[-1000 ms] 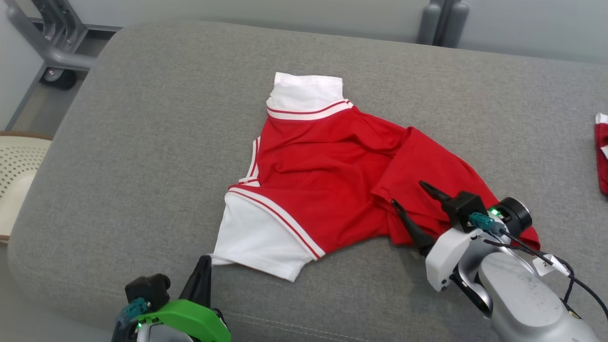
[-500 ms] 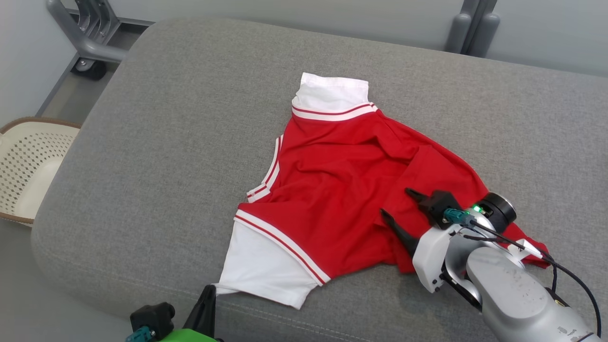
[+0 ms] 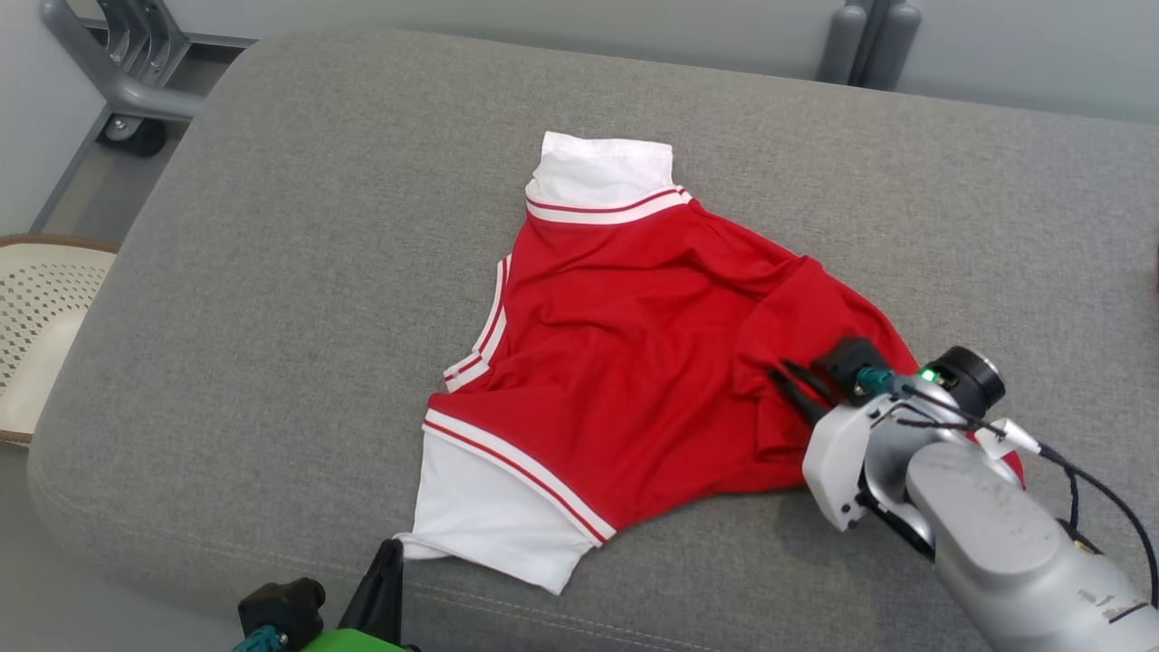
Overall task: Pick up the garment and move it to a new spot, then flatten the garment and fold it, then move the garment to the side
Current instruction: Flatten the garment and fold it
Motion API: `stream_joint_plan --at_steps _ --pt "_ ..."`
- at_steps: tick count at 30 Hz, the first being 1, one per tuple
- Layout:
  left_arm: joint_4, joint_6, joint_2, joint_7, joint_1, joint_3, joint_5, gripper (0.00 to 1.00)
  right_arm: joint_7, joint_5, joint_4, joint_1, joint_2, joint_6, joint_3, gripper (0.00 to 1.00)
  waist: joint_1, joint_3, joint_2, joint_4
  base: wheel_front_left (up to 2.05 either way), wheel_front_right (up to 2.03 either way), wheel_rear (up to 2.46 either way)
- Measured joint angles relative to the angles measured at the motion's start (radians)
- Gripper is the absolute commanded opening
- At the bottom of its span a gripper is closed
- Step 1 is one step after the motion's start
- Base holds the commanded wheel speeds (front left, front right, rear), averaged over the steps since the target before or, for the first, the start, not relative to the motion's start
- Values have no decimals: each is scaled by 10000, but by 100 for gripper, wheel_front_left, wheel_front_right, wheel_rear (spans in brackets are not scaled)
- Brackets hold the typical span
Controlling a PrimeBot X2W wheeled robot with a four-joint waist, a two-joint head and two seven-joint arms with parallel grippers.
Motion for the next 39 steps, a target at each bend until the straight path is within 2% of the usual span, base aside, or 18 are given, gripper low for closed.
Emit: stream_joint_plan --at_steps 5,13,25,27,29,30,31,32,33,34,39 --pt "-119 0 61 0 5 25 52 0 -153 372 -71 -620 -472 -2 -738 0 0 63 0 -49 0 0 0" --pt "-568 -13 81 0 -5 79 226 0 157 600 416 -1515 -2052 8 -1810 0 0 377 0 -3 0 0 0" --pt "-773 -17 -48 0 -17 313 316 0 173 1678 949 -1525 -2013 104 -2577 0 0 650 0 130 0 0 0" --pt "-836 -19 -44 0 -17 387 355 0 148 2008 976 -1559 -1923 105 -2895 15 0 666 0 111 0 0 0" --pt "-844 2 -21 0 -16 523 401 0 27 2351 1026 -1700 -1873 58 -3233 24 0 683 0 85 0 0 0" --pt "-780 31 94 0 -12 652 401 0 8 2374 1049 -1818 -2033 58 -3356 29 0 691 0 71 0 0 0" --pt "-748 31 238 0 -12 742 403 0 -23 2372 1076 -1958 -2230 56 -3457 40 0 697 0 54 0 0 0" --pt "-732 35 313 0 -12 798 405 0 -52 2372 1087 -2065 -2414 42 -3503 57 0 704 0 37 0 0 0" --pt "-729 36 320 0 -12 809 407 0 -63 2370 1101 -2142 -2535 29 -3530 93 0 710 0 20 0 0 0" --pt "-731 36 297 0 -12 802 426 0 -65 2364 1122 -2165 -2610 -17 -3530 100 0 716 0 3 0 0 0" --pt "-742 46 228 0 -12 817 483 0 -125 2322 1369 -2158 -2677 -17 -3511 100 0 738 1 -103 0 0 0"
